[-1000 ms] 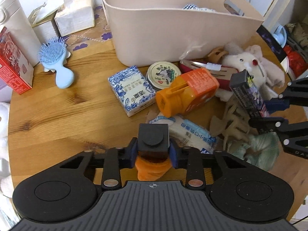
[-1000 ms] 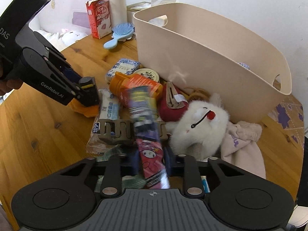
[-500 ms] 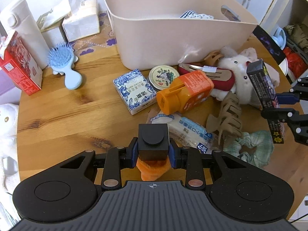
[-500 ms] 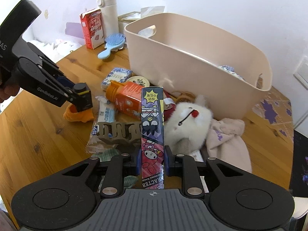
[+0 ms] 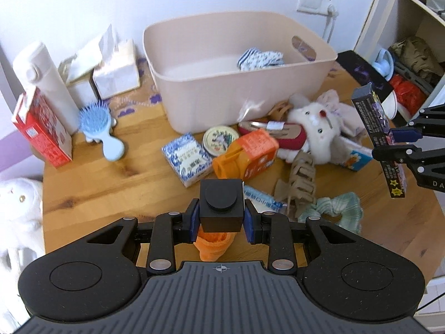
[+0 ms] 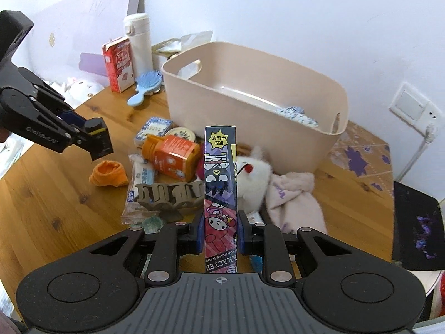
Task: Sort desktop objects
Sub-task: 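Carry the black cube and snack box into the basket with both grippers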
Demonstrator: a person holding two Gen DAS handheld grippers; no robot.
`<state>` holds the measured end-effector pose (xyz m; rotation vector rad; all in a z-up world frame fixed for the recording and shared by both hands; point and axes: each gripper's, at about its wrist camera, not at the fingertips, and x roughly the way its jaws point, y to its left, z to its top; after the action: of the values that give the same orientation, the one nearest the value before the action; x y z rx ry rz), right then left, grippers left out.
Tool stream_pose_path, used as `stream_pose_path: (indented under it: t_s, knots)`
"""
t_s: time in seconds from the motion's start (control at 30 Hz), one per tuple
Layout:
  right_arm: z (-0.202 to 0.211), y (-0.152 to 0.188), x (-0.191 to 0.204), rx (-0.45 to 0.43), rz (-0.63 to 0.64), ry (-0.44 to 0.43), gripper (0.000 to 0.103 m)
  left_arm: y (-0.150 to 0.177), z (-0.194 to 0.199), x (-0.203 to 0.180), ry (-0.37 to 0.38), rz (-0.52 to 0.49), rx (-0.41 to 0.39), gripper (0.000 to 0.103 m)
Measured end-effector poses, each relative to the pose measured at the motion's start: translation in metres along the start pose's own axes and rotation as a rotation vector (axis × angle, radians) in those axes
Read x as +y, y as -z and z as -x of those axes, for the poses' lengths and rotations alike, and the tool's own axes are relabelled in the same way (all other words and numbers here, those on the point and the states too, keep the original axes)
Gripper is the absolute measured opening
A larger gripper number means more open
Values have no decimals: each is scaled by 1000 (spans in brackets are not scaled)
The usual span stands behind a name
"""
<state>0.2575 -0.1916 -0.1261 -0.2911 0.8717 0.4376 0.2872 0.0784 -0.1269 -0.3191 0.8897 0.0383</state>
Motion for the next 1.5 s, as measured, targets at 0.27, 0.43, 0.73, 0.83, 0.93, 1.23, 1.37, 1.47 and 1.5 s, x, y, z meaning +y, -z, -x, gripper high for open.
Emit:
stream_pose_path:
  t_s: [0.27,0.43,0.73,0.83,0.93,1.23,1.37,1.47,1.5]
  knots:
    - [18,-12,-14,-51,-14,51,21,-17,25,0,-24,3,-72,31]
    - [26,-25,-28,-81,4,93,21,-33,32,2,-44,2,-122,31]
    - [34,-55,-57,-131,28,156,21,-73,31,11,-86,21,-198,31]
    - [32,-66,-65,-148,29,169,21,-90,28,14,-101,25,-217,31]
    - [26,-78,-74,-159,32,181,21,-106,21,16,-115,26,-228,31]
    - [0,-116,-95,-176,106,197,21,-149,-16,13,-133,66,-220,31]
    - [-14,-129,-101,-183,120,196,21,-161,-31,18,-288,248,-290,31]
    - [-28,-135,-104,-200,78,189,21,-171,-48,23,-309,267,-264,31]
    - [-33,-136,-105,-206,66,186,21,-173,-54,24,-316,274,-255,31]
